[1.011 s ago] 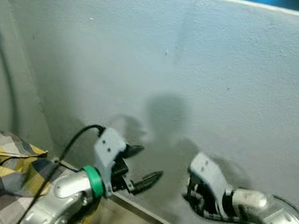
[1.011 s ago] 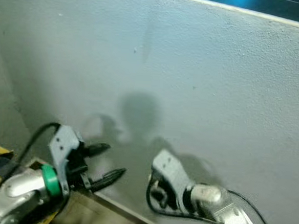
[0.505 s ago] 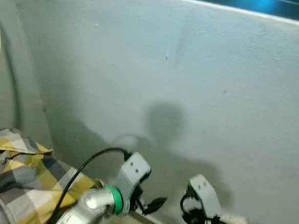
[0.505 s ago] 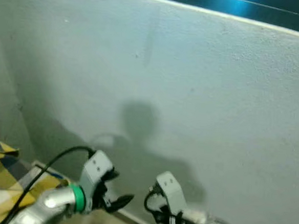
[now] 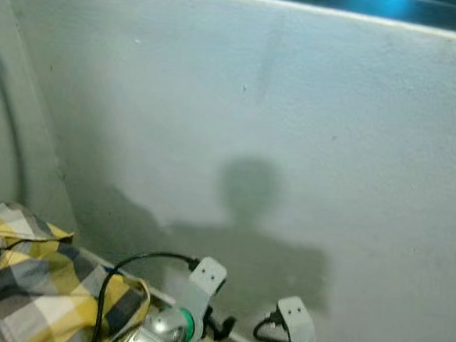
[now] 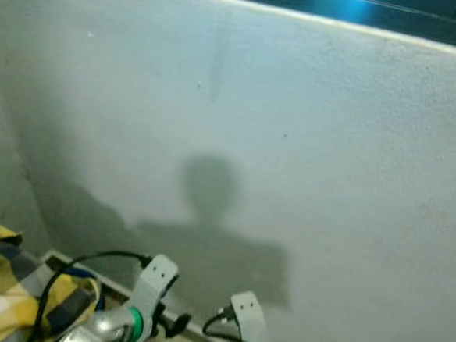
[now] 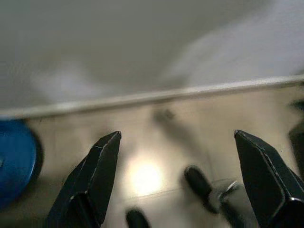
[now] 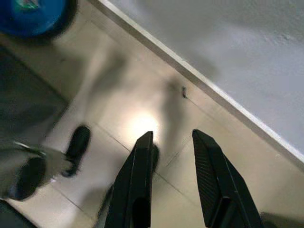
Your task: Clothes washing
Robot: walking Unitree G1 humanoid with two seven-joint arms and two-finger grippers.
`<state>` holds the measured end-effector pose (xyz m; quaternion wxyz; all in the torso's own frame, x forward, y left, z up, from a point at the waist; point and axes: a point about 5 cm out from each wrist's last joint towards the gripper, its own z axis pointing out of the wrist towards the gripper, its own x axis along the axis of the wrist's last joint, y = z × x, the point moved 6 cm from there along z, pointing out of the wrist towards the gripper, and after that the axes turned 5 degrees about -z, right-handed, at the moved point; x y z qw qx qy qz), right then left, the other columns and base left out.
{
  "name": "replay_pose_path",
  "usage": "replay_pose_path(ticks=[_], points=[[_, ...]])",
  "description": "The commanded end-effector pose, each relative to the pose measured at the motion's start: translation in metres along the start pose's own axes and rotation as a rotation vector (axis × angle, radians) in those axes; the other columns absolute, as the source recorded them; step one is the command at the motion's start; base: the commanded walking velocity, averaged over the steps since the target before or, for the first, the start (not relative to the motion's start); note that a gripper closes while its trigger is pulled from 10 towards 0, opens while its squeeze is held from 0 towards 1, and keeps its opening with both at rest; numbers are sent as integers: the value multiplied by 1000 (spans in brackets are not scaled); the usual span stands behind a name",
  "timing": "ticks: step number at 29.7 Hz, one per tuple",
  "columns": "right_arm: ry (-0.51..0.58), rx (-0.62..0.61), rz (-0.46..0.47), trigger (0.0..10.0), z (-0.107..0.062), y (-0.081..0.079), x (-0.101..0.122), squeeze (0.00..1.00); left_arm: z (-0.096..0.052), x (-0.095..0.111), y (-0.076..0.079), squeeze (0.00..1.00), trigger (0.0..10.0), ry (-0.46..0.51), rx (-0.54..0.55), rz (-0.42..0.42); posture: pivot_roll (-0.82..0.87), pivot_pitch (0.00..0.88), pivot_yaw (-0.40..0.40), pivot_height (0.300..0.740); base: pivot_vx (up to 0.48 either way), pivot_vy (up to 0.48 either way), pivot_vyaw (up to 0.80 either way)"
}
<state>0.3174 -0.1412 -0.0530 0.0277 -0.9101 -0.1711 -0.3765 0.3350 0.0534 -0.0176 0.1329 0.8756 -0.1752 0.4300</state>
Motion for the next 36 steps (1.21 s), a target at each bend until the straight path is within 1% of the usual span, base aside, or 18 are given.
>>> replay_pose_path(ticks=[1, 3, 6, 8, 9, 11, 12, 14, 16, 19, 21, 23, 26, 29, 30, 32, 36], points=[[-18, -19, 25, 10000, 1, 2, -10, 0, 0, -21, -10, 0, 10000, -51, 54, -5, 43, 14, 25, 740, 0, 0, 0], [-3, -20, 45, 10000, 4, -1, -8, 0, -1, -37, -20, 0, 10000, -85, 99, -23, 38, 16, 26, 740, 0, 0, -800], [3, -23, 47, 10000, 4, -1, -7, 0, -2, -41, -22, 0, 10000, -93, 110, -34, 38, 16, 26, 740, 0, 0, -800], [16, -33, 77, 10000, 5, 2, -5, 0, -4, -45, -26, 0, 10000, -75, 116, -46, 38, 19, 25, 740, 0, 0, -800], [16, -33, 77, 10000, 5, 2, -5, 0, -4, -45, -26, 0, 10000, -75, 116, -46, 38, 19, 25, 740, 0, 0, -800], [26, -26, 105, 10000, 5, 3, -4, 0, -8, -50, -34, 0, 10000, -54, 139, -57, 40, 19, 26, 740, 0, 0, -800], [32, -16, 113, 10000, 5, 3, -4, 0, -11, -50, -38, 0, 10000, -31, 150, -82, 41, 18, 23, 740, 0, 0, -800], [38, -2, 130, 10000, 5, 4, -5, 0, -15, -46, -49, 0, 10000, 42, 188, -97, 43, 17, 19, 740, 0, 0, -800], [60, 24, 143, 10000, 5, 2, -4, 0, -20, -50, -58, 0, 10000, 68, 224, -108, 43, 15, 16, 740, 0, 0, -744], [66, 30, 146, 10000, 5, 1, -4, 0, -21, -52, -59, 0, 10000, 71, 232, -112, 43, 15, 16, 740, 0, 0, -688], [94, 44, 150, 10000, 6, -1, -1, 0, -23, -67, -66, 0, 10000, 23, 272, -120, 44, 2, 10, 740, 0, 0, 0], [123, 47, 161, 10000, 6, -2, 3, 0, -25, -73, -70, 0, 10000, 6, 296, -119, 44, 0, 10, 740, 0, 0, 0], [131, 44, 165, 10000, 6, -1, 4, 0, -26, -73, -71, 0, 10000, 14, 299, -121, 44, 0, 10, 740, 0, 0, 0], [150, 38, 157, 10000, 7, -5, 5, 0, -29, -66, -84, 0, 10000, 48, 332, -139, 42, 0, 17, 740, 0, 0, 0], [155, 42, 155, 10000, 7, -7, 5, 0, -30, -65, -88, 0, 10000, 50, 342, -144, 43, 0, 18, 740, 0, -398, 0], [153, 46, 159, 10000, 8, -11, 3, 0, -32, -61, -93, 0, 10000, 62, 349, -121, 47, 0, 28, 740, 0, -480, 0], [152, 44, 159, 10000, 8, -12, 1, 0, -32, -59, -95, 0, 10000, 76, 350, -115, 39, 0, 43, 740, 0, -480, 0]])
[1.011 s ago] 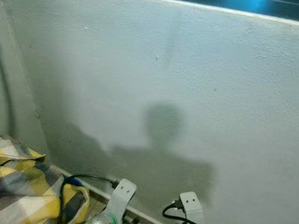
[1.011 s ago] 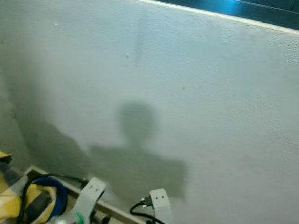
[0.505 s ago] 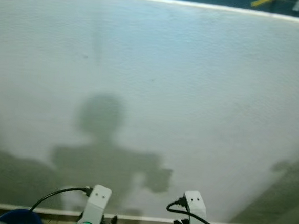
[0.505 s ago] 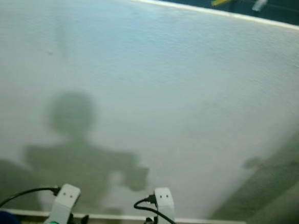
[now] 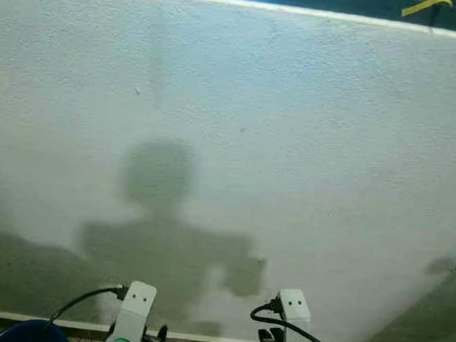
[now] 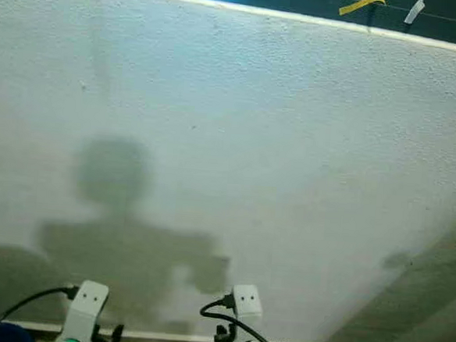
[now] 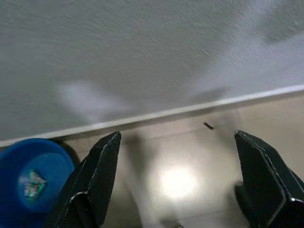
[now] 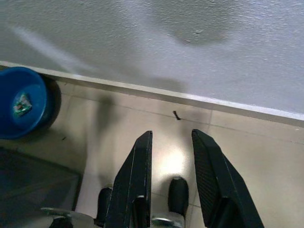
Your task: Clothes washing
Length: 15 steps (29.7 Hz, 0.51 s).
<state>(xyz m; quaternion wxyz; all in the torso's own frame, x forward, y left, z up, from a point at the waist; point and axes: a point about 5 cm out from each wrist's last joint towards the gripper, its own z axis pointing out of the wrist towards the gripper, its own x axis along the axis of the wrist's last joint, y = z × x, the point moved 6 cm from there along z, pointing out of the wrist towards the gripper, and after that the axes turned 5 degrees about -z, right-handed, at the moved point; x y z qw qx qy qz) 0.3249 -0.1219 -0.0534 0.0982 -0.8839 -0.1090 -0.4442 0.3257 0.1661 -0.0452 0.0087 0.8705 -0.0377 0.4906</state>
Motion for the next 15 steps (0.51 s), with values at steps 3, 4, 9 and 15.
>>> replay_pose_path(ticks=[3, 4, 9, 15], points=[[-12, -36, 12, 10000, -3, 8, -9, 0, 0, -2, 1, 0, 10000, 0, -14, -18, 43, 0, 44, 740, 0, -480, 0], [-13, -46, 30, 10000, -3, 10, -10, 0, 1, 6, -1, 0, 10000, 34, -17, -42, 50, 0, 39, 740, 0, -416, 0], [-18, -53, 13, 10000, -3, 12, -10, 0, 3, 18, -11, 0, 10000, 62, -8, -27, 26, 0, 53, 740, 0, 0, 0], [-32, -64, 18, 10000, -3, 13, -11, 0, 3, 5, -5, 0, 10000, 2, -40, 9, 3, 0, 53, 740, 0, 0, 0]])
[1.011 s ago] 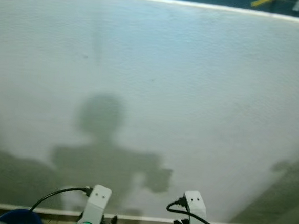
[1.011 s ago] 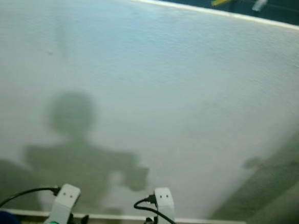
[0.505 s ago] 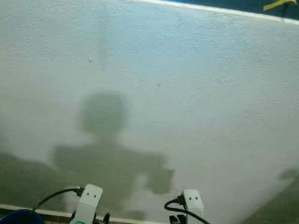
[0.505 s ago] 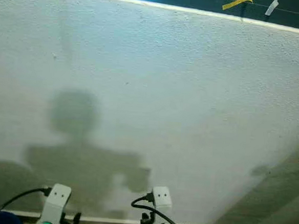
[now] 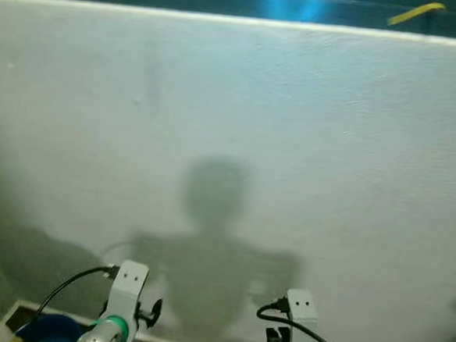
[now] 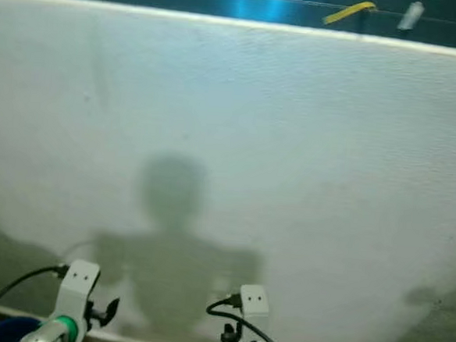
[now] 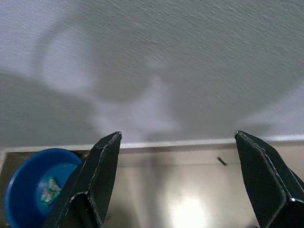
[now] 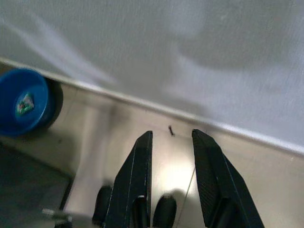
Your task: Clothes washing
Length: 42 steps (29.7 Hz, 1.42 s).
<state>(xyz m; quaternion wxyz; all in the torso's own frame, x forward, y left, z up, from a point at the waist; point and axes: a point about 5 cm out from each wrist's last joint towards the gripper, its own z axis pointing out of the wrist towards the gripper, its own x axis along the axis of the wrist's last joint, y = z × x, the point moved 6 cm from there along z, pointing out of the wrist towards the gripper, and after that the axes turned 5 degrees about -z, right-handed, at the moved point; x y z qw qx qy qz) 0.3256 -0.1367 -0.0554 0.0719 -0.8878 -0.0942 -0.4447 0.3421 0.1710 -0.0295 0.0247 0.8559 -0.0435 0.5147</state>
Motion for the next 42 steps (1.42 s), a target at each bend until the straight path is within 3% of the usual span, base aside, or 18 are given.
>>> replay_pose_path(ticks=[1, 7, 11, 13, 15, 18, 24, 29, 31, 36, 42], points=[[-40, -5, -1, 10000, -1, 0, -12, 0, -4, -24, 5, 0, 10000, -78, -10, 12, 7, 0, 46, 740, 0, 0, 0], [-75, -13, -47, 10000, -5, 6, -24, 0, -10, -47, 10, 0, 10000, -144, 13, 15, -11, 0, 56, 740, 0, 0, 0], [-93, -43, -13, 10000, -8, 13, -32, 0, -12, -56, 23, 0, 10000, -166, -45, 72, -13, 0, 34, 740, 0, 0, 0], [-93, -42, -11, 10000, -8, 13, -32, 0, -12, -56, 24, 0, 10000, -165, -53, 76, -13, 0, 34, 740, 0, 0, 0], [-64, -76, 53, 10000, -7, 14, -29, 0, -12, -56, 29, 0, 10000, -170, -71, 51, -21, 0, 54, 740, 0, 0, 0], [-59, -110, 92, 10000, -7, 16, -29, 0, -12, -58, 26, 0, 10000, -178, -48, 29, -16, 0, 71, 740, 0, 0, 0], [-90, -131, 67, 10000, -8, 16, -36, 0, -14, -66, 22, 0, 10000, -217, -34, 10, -29, 0, 68, 740, 0, 0, 0], [-152, -170, 97, 10000, -14, 21, -55, 0, -17, -72, 13, 0, 10000, -240, 17, 21, -30, 0, 43, 740, 0, 0, 0], [-174, -163, 98, 10000, -18, 23, -65, 0, -16, -69, 18, 0, 10000, -213, 22, -33, -6, 0, 15, 740, 0, 0, 0], [-174, -151, 90, 10000, -18, 24, -65, 0, -17, -72, 23, 0, 10000, -212, 18, -44, -22, 0, 38, 740, 0, 0, 0], [-114, -171, 130, 10000, -13, 27, -46, 0, -16, -72, 25, 0, 10000, -224, 4, -17, -71, 3, 49, 740, 0, 0, 0]])
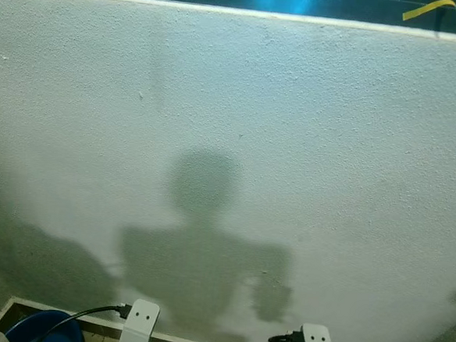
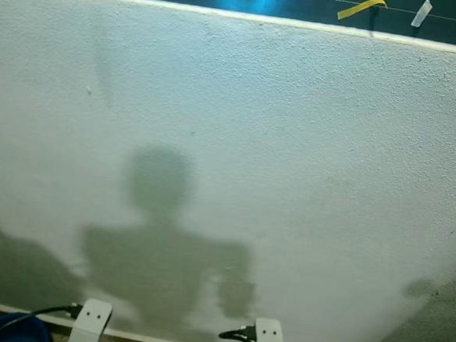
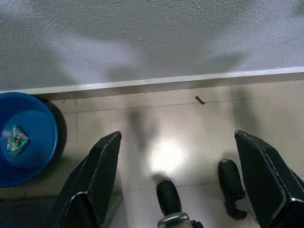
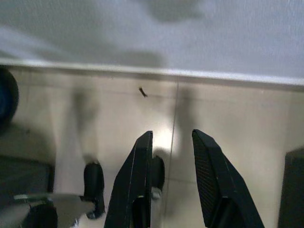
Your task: Clothes washing
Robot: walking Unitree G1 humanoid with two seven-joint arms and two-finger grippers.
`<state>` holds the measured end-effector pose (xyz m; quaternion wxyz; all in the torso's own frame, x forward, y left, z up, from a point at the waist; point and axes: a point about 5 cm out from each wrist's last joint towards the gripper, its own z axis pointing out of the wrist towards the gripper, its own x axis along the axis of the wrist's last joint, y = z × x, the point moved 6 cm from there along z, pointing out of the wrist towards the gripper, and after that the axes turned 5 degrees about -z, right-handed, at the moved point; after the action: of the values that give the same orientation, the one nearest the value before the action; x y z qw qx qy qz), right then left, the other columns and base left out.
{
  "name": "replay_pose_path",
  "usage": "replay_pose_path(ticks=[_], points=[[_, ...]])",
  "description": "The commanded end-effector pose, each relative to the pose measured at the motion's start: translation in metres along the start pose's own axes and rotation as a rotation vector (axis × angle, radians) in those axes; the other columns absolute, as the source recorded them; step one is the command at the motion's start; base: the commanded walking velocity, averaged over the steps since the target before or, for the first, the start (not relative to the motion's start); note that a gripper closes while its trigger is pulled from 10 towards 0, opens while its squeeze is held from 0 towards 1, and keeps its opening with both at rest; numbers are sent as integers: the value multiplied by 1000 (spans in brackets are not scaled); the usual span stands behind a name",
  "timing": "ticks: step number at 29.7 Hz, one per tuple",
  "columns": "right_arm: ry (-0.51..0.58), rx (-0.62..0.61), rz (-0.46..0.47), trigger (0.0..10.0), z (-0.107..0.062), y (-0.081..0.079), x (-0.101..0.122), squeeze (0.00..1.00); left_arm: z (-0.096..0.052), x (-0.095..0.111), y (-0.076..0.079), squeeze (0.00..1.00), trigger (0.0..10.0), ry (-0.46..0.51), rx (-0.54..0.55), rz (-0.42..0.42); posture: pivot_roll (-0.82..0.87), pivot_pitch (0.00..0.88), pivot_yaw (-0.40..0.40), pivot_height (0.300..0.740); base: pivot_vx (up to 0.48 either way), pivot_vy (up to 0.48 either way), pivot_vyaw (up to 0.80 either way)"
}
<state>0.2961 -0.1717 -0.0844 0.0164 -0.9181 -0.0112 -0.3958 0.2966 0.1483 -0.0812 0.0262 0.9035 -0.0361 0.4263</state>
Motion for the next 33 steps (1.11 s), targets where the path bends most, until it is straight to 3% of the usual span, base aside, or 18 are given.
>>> replay_pose_path(ticks=[1, 10, 13, 15, 24, 33], points=[[16, -21, 69, 10000, 0, 3, 4, 0, -1, -8, -4, 0, 10000, -33, 6, 31, -52, 0, 43, 740, 0, 0, 0], [-21, -77, -10, 10000, 0, 9, -2, 0, -5, -16, -16, 0, 10000, -48, 23, -10, -38, 0, 39, 740, 0, 0, 0], [-20, -104, 90, 10000, -1, 14, -4, 0, -5, -16, -16, 0, 10000, -55, 19, 15, -37, 0, 34, 740, 0, 0, 0], [-15, -80, 37, 10000, -1, 11, -4, 0, -5, -17, -17, 0, 10000, -60, 25, -4, -35, 0, 42, 740, 0, 0, 0], [-20, -90, 52, 10000, -2, 6, -12, 0, -6, -22, -16, 0, 10000, -80, 9, -40, -48, 0, 76, 740, 0, 0, 0], [-20, -97, 67, 10000, -2, 6, -12, 0, -5, -21, -16, 0, 10000, -86, 10, -62, -41, 0, 62, 740, 0, 0, 0]])
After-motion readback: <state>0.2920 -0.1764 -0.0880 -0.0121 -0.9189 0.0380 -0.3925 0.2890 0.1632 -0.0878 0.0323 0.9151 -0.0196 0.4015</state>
